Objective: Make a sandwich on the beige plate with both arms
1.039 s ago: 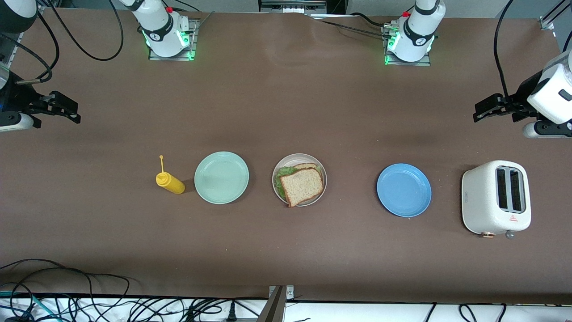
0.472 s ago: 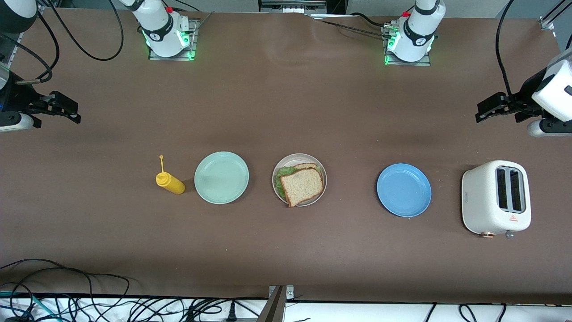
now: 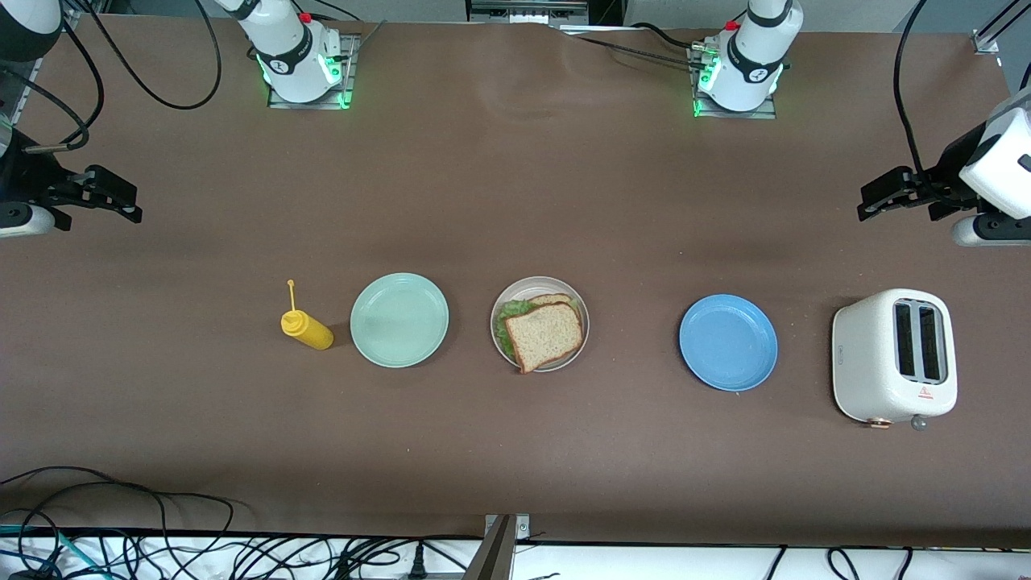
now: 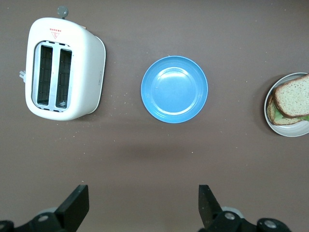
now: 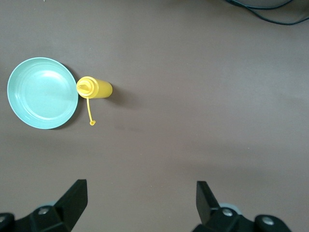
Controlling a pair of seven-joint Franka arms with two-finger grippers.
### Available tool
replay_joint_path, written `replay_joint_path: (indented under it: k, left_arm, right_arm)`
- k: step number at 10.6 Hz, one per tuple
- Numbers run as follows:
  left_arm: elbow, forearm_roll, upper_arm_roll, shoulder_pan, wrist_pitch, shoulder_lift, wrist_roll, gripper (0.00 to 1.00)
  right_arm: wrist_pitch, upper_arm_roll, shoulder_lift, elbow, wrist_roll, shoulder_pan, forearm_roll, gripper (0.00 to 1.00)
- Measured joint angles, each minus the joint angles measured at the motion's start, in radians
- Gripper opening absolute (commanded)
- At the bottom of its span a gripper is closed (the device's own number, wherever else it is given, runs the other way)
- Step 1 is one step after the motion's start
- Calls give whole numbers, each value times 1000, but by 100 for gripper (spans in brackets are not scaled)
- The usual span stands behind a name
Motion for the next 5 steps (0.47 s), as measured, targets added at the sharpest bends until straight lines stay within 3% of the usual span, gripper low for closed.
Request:
replay_joint_path:
  k: [5]
  left_arm:
    - [0,0,0,0,0,1,0,100]
  right_arm:
    - [1,6,11,0,0,16,1,100]
